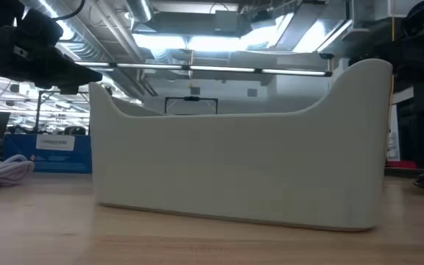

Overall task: Pick and place USB-C Cables
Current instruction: Put the light blue charger cable into the gray bin

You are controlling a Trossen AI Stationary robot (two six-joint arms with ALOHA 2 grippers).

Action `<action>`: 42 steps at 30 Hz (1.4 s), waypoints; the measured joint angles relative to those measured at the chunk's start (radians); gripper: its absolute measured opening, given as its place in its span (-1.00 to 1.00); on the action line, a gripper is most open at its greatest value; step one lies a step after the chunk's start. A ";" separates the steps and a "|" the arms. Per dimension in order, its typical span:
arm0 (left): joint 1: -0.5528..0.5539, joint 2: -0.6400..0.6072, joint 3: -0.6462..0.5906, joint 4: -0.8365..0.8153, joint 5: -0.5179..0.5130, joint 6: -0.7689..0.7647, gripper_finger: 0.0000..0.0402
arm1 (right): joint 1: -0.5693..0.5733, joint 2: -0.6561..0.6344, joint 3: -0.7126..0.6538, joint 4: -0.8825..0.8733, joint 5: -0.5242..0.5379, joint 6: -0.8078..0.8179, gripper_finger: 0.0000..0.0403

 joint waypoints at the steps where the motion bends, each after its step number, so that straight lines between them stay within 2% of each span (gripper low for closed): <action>1: 0.000 0.000 0.000 0.000 0.002 -0.004 -1.00 | 0.000 0.000 0.000 0.000 0.000 0.000 0.30; 13: 0.000 0.000 0.000 0.044 -0.016 -0.007 -1.00 | 0.000 0.000 0.000 0.000 0.000 0.040 0.30; 19: -0.001 0.000 0.000 0.123 -0.028 -0.187 -1.00 | 0.000 0.000 0.000 0.001 0.001 0.287 0.30; 23: -0.001 0.000 0.000 0.158 -0.031 -0.199 -1.00 | 0.000 0.000 0.000 0.006 0.003 0.385 0.30; 31: -0.001 0.000 0.000 0.177 -0.057 -0.186 -1.00 | 0.000 0.000 0.000 0.016 0.079 0.395 0.30; 38: -0.001 0.000 0.000 0.180 -0.085 -0.190 -1.00 | 0.000 0.000 0.000 0.023 0.080 0.391 0.30; 42: -0.001 0.000 0.000 0.313 -0.076 -0.190 -1.00 | 0.000 0.000 0.000 0.073 0.079 0.388 0.30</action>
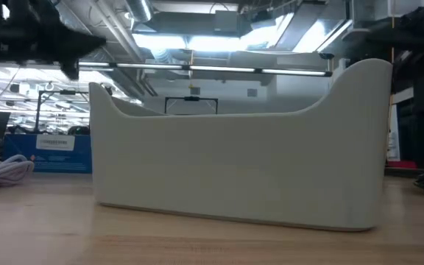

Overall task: Pick and place USB-C Cables
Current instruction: Put the light blue charger cable into the gray bin

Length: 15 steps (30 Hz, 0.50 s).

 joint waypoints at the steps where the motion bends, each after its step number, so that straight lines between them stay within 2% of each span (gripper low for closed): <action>1: 0.000 0.000 0.000 0.060 0.012 0.002 -1.00 | 0.000 0.000 0.000 0.023 -0.003 -0.012 0.30; 3: 0.000 -0.001 0.003 0.161 0.065 0.007 -1.00 | 0.000 0.000 0.000 0.063 -0.013 -0.050 0.30; 7: -0.001 0.011 0.060 0.116 0.195 0.008 -1.00 | 0.000 0.000 0.000 0.097 -0.016 -0.120 0.30; 15: -0.057 0.219 0.196 -0.180 0.191 -0.219 -1.00 | 0.000 0.000 0.000 0.082 -0.017 -0.154 0.30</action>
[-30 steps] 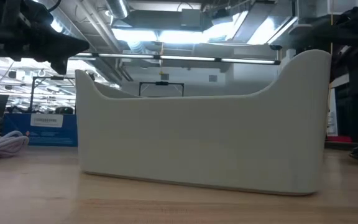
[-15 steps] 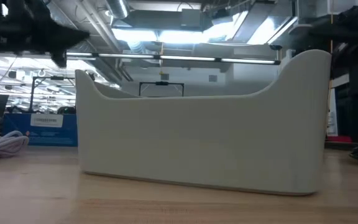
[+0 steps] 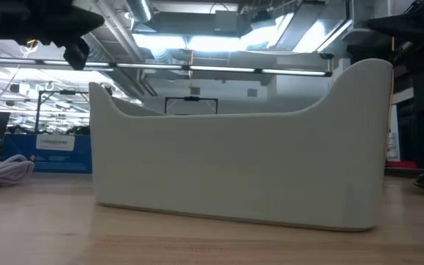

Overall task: Pick and place USB-C Cables
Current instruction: Put the light blue charger cable into the gray bin

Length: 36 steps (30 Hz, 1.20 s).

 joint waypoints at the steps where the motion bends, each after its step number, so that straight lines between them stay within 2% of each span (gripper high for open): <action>1: -0.013 0.029 0.020 -0.022 0.002 -0.028 -1.00 | 0.000 0.000 0.000 0.000 0.000 0.000 0.30; 7: -0.123 0.235 0.194 -0.141 0.024 -0.097 -1.00 | 0.000 0.000 0.000 0.000 -0.001 0.003 0.30; 11: -0.209 0.380 0.376 -0.371 0.012 -0.152 -1.00 | 0.000 0.000 0.000 -0.008 -0.002 0.004 0.30; 15: -0.287 0.513 0.559 -0.640 -0.003 -0.298 -1.00 | 0.000 0.000 0.000 -0.023 -0.002 0.005 0.30; 19: -0.365 0.619 0.680 -0.811 0.000 -0.461 -1.00 | 0.000 0.000 0.000 -0.057 -0.002 0.022 0.30; 27: -0.506 0.773 0.703 -0.798 -0.018 -0.696 -1.00 | 0.000 0.000 0.000 -0.102 -0.002 0.060 0.30; 31: -0.540 0.853 0.703 -0.820 0.061 -0.850 -1.00 | 0.000 0.000 0.000 -0.102 -0.002 0.060 0.30; 36: -0.568 0.939 0.702 -0.835 0.078 -1.019 -1.00 | 0.000 0.000 0.000 -0.103 -0.002 0.058 0.30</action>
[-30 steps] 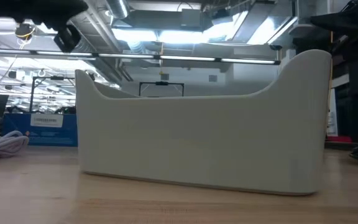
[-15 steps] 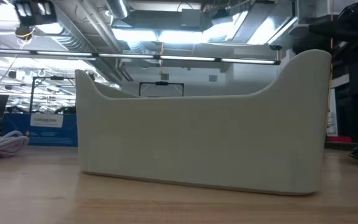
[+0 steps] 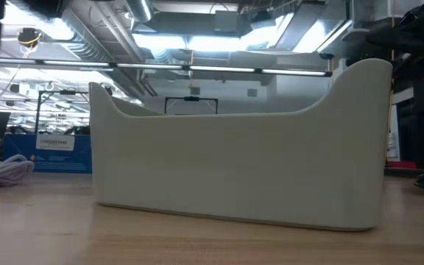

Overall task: Pick and place USB-C Cables
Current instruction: Put the light blue charger cable into the gray bin

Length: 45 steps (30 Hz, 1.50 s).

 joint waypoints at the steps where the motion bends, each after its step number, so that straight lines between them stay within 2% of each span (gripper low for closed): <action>1: -0.004 0.017 0.000 -0.001 0.003 -0.015 -1.00 | 0.000 0.000 0.000 0.000 0.000 0.000 0.30; 7: -0.016 0.108 0.000 -0.008 0.005 -0.024 -1.00 | 0.000 0.000 0.000 -0.003 0.000 -0.003 0.30; 13: -0.020 0.182 0.000 -0.025 0.081 -0.098 -0.97 | 0.000 0.000 0.000 -0.003 0.001 -0.004 0.30; 17: -0.026 0.225 0.000 -0.045 0.120 -0.130 -0.81 | 0.000 0.000 0.000 -0.003 0.001 -0.005 0.30; 21: -0.025 0.258 0.000 -0.052 0.117 -0.188 -0.60 | 0.000 0.000 0.000 -0.003 0.001 -0.006 0.30; 24: -0.025 0.270 0.000 -0.052 0.070 -0.201 -0.48 | 0.000 0.000 0.000 -0.011 0.001 -0.006 0.30; 29: -0.020 0.271 -0.001 -0.053 -0.122 -0.302 -0.39 | 0.000 0.000 0.000 -0.019 0.001 -0.006 0.30; 31: -0.018 0.271 -0.001 -0.053 -0.156 -0.333 -0.37 | 0.000 0.000 0.000 -0.021 0.001 -0.006 0.30; 39: -0.022 0.295 -0.001 -0.050 -0.158 -0.408 -0.24 | 0.000 0.000 0.000 -0.044 0.000 -0.005 0.30; 45: -0.023 0.361 -0.001 -0.047 -0.156 -0.425 -0.11 | 0.000 0.000 0.000 -0.043 0.000 -0.003 0.30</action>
